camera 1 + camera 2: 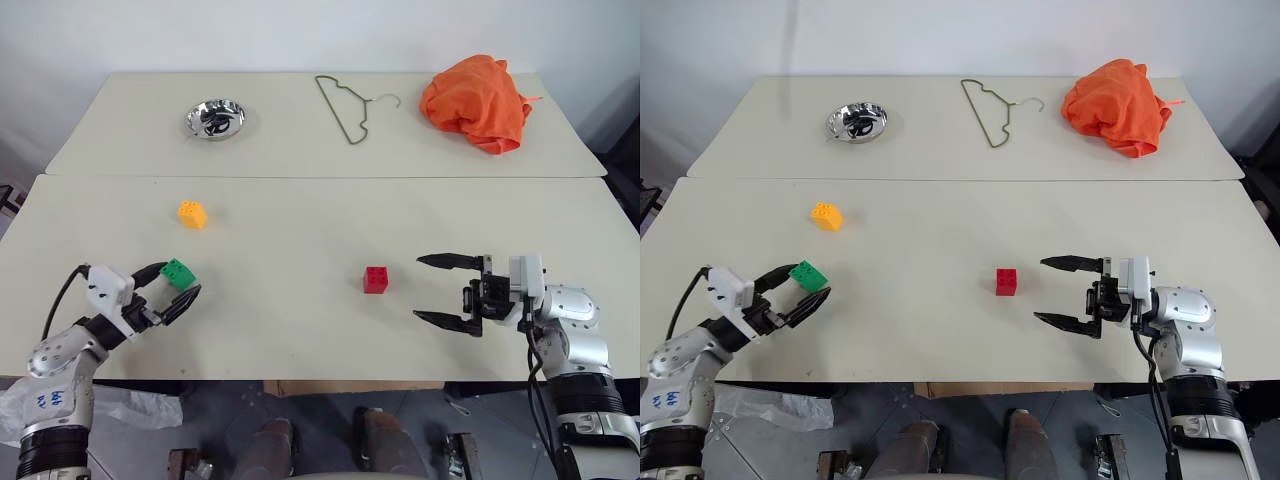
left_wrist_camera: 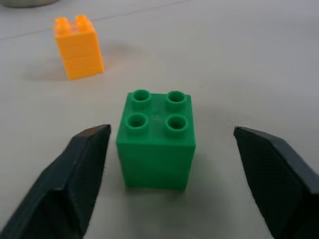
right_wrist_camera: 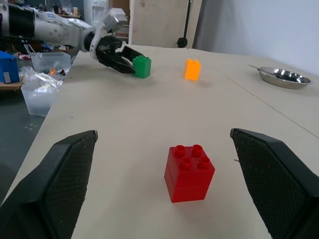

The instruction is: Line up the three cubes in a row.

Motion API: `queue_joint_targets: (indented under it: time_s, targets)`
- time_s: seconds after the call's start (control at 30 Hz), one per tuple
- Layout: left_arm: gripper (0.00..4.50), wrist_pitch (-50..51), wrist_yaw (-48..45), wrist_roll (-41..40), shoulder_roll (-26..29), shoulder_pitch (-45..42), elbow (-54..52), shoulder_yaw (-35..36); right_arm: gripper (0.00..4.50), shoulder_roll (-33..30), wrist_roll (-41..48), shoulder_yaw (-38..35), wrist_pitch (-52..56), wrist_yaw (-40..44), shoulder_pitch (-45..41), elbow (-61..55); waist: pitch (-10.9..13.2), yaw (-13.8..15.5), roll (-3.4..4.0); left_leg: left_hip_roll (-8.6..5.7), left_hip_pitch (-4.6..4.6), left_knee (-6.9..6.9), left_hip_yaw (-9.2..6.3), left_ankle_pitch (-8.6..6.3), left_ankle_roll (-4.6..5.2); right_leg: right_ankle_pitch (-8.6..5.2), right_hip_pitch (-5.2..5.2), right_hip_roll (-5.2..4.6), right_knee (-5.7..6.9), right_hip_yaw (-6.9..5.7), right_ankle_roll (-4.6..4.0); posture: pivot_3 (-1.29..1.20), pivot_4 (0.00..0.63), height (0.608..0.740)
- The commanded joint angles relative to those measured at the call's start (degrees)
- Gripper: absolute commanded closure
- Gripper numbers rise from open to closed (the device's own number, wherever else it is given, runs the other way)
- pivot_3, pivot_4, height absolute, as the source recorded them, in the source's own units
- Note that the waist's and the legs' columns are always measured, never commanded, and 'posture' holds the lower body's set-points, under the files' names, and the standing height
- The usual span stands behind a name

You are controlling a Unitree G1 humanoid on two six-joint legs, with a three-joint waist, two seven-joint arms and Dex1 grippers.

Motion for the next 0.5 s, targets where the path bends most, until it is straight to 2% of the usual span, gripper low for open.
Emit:
queue_joint_targets:
  time_s: [0.03, 0.2, 0.27, 0.4, 0.5]
  targets:
    - [1.5, -0.9, 0.3, -0.2, 0.0, -0.5, -0.2, 0.7, 0.0, -0.1, 0.4, -1.1, -0.2, -0.6, 0.7, -2.4, 0.0, 0.0, 0.0, 0.0, 0.0, 0.0, 0.0, 0.0, 0.0, 0.0, 0.0, 0.0, 0.0, -0.01, 0.0, 0.0, 0.15, 0.74]
    - [3.02, -1.1, -3.2, 0.0, 1.6, 0.5, -1.9, -0.2, 0.0, -0.4, 0.2, -1.8, -0.7, -1.8, 1.6, -2.9, 0.0, 0.0, 0.0, 0.0, 0.0, 0.01, 0.0, 0.0, 0.0, 0.0, -0.01, 0.0, 0.01, 0.01, 0.0, 0.0, 0.15, 0.74]
    - [2.99, -0.5, -6.5, 0.0, 3.3, 0.4, -4.3, -2.0, 0.0, -1.3, 0.0, -2.0, 0.4, -2.4, 2.3, -3.5, 0.0, 0.0, 0.0, 0.0, 0.0, 0.0, 0.0, 0.0, 0.0, 0.0, 0.0, -0.01, 0.01, 0.05, 0.0, 0.0, 0.15, 0.74]
    - [2.99, 4.9, -13.8, -0.9, 5.2, -6.7, -11.9, -10.4, 0.0, -2.5, -0.1, -4.4, 0.2, -5.3, 4.0, -4.5, 0.0, 1.2, 0.0, -0.06, -0.19, 0.13, -0.15, 0.02, 0.03, 0.0, -0.03, -0.09, -0.1, 0.06, 0.0, 0.0, 0.15, 0.74]
    - [2.99, 5.4, -16.9, 2.8, 3.5, -14.6, -9.7, -17.7, 0.0, -2.8, -0.3, -5.6, -0.3, -6.3, 5.8, -5.2, 0.0, 1.7, 0.02, -0.14, -0.21, 0.2, -0.17, 0.03, 0.04, 0.02, -0.02, -0.12, -0.13, 0.04, 0.03, 0.0, 0.15, 0.74]
